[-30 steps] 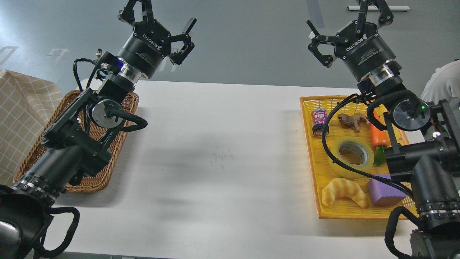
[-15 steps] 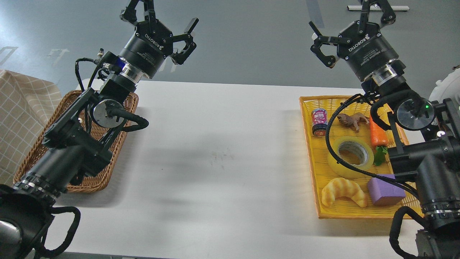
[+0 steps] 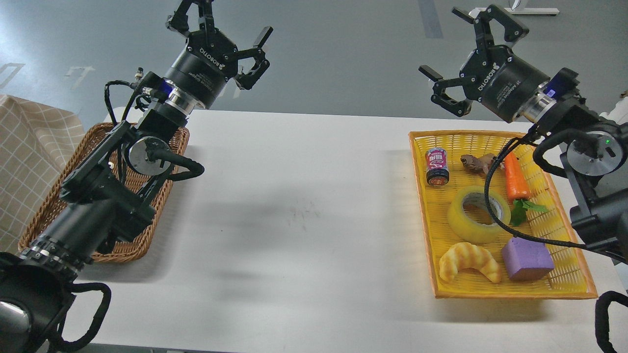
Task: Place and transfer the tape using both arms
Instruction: 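Move the right gripper down toward the tape roll in the yellow tray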
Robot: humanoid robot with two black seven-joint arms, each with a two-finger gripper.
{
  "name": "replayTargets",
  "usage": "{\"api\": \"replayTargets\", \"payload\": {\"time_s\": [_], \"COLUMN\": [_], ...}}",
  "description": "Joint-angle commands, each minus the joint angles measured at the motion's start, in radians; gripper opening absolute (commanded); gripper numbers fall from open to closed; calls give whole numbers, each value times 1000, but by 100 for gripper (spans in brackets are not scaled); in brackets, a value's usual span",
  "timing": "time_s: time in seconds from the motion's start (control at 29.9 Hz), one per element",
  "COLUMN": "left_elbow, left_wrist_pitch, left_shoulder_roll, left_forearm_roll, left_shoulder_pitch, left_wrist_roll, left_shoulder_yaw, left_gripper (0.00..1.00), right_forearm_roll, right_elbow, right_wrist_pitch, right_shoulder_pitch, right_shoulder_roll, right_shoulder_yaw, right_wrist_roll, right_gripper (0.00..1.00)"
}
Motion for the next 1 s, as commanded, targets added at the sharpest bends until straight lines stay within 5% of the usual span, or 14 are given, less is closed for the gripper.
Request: {"api": "replayTargets", "payload": {"time_s": [0.0, 0.47, 0.97], "left_elbow": [0, 0, -1], "left_wrist_pitch": [0, 0, 0], "left_shoulder_roll": [0, 5, 18], "left_forearm_roll": [0, 0, 0], "left_shoulder_pitch": [-3, -1, 0], "left_wrist_roll": [0, 2, 0], "left_shoulder_yaw": [0, 0, 0], "left_gripper": [98, 98, 98], "right_forearm_roll": [-91, -489, -962], "right_elbow": [54, 353, 396], "right_wrist_pitch": [0, 0, 0], "right_shoulder_pitch": [9, -11, -78], "right_shoulder_roll": [-94, -392, -525], "right_shoulder_yaw": [-82, -254, -333], "right_wrist_roll": [-2, 1, 1], "right_gripper": [100, 100, 100]}}
